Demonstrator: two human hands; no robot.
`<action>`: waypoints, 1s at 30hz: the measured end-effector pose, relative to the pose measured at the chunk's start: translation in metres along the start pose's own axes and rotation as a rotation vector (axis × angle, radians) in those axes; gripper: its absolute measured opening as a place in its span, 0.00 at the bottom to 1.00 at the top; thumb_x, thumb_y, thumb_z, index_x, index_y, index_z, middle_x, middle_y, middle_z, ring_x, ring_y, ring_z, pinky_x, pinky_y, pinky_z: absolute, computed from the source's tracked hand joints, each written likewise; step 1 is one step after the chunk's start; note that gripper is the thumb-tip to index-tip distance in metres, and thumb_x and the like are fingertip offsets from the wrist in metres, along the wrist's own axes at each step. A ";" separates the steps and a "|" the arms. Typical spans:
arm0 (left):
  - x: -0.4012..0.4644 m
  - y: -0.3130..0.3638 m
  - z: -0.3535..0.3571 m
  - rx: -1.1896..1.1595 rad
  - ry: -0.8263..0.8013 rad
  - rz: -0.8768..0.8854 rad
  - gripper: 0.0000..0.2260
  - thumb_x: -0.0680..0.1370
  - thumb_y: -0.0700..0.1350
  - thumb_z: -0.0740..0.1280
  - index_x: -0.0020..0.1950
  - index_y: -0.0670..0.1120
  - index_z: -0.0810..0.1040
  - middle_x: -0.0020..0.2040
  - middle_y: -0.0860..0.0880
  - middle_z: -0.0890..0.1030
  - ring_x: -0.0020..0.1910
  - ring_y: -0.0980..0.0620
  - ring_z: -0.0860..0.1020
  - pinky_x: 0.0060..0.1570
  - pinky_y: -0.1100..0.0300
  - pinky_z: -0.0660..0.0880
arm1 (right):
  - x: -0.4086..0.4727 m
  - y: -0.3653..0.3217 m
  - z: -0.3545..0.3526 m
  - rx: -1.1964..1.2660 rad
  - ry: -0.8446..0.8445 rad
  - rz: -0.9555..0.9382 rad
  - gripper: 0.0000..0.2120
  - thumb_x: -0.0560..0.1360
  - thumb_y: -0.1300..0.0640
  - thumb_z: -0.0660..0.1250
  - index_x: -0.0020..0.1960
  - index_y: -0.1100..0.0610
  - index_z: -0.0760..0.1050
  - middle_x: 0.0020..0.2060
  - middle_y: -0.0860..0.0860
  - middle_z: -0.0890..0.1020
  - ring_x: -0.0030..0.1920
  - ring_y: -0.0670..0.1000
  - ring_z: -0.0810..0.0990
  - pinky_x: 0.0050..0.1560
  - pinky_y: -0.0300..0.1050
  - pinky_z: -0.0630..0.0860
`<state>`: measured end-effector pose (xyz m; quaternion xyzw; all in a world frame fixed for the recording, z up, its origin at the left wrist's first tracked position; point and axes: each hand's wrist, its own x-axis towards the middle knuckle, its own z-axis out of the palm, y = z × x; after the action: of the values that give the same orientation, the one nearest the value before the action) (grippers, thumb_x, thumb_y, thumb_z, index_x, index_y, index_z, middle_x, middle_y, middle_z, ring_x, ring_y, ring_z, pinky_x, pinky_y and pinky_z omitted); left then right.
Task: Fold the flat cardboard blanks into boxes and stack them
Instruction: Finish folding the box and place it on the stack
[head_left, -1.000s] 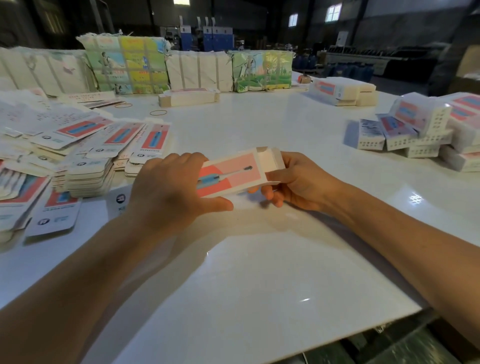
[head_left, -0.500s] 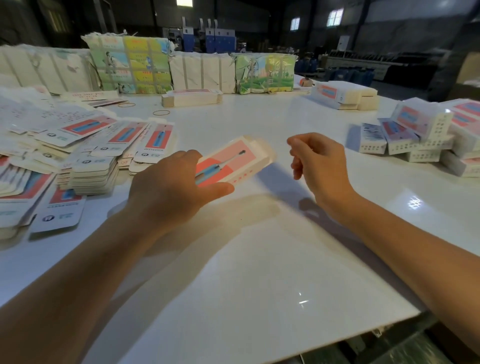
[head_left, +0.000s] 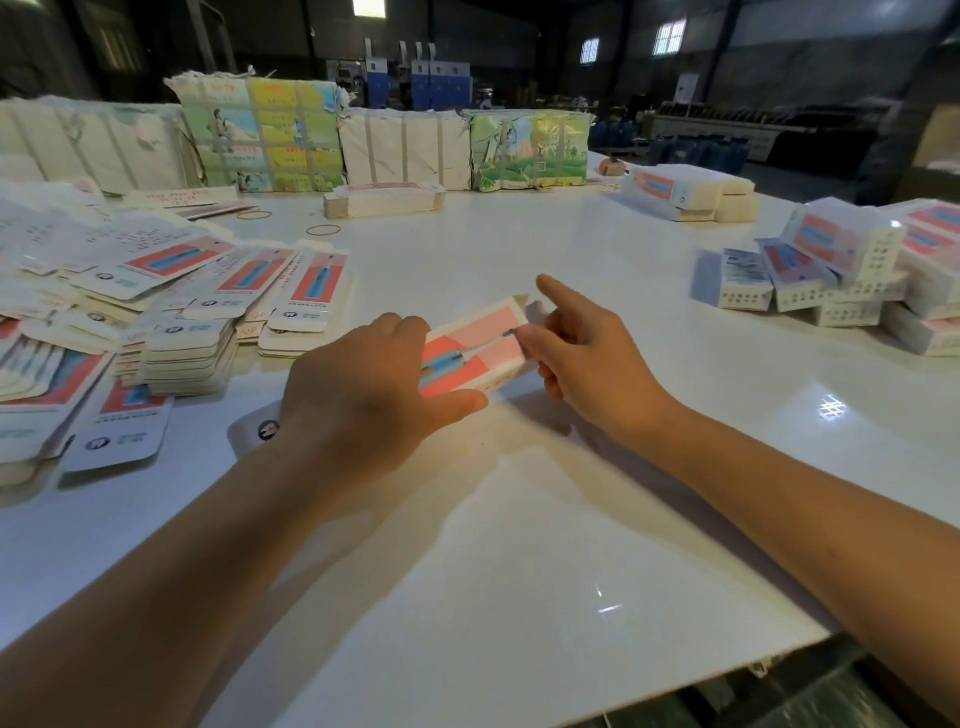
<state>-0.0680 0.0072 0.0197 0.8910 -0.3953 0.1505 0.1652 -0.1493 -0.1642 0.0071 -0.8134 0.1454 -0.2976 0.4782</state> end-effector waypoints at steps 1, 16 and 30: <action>0.000 0.000 0.001 0.016 0.003 0.009 0.25 0.70 0.69 0.61 0.58 0.53 0.70 0.44 0.57 0.69 0.40 0.55 0.70 0.29 0.65 0.63 | 0.000 0.000 0.001 -0.009 0.004 -0.001 0.18 0.78 0.61 0.63 0.67 0.56 0.72 0.34 0.49 0.75 0.32 0.46 0.72 0.38 0.44 0.69; -0.001 -0.001 0.008 0.074 0.067 0.057 0.26 0.71 0.69 0.60 0.59 0.52 0.70 0.43 0.58 0.67 0.38 0.56 0.69 0.27 0.67 0.59 | -0.001 0.000 -0.002 -0.170 -0.067 -0.096 0.05 0.77 0.63 0.61 0.46 0.56 0.75 0.35 0.45 0.77 0.35 0.45 0.73 0.40 0.41 0.71; -0.002 0.004 0.008 0.004 0.054 0.061 0.28 0.69 0.70 0.56 0.58 0.51 0.69 0.44 0.57 0.68 0.39 0.55 0.70 0.28 0.68 0.61 | 0.001 -0.003 -0.003 0.303 -0.112 0.173 0.05 0.76 0.61 0.65 0.46 0.64 0.77 0.40 0.60 0.84 0.41 0.59 0.84 0.41 0.52 0.82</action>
<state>-0.0717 0.0026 0.0119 0.8744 -0.4175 0.1802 0.1694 -0.1510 -0.1655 0.0109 -0.7318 0.1418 -0.2281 0.6264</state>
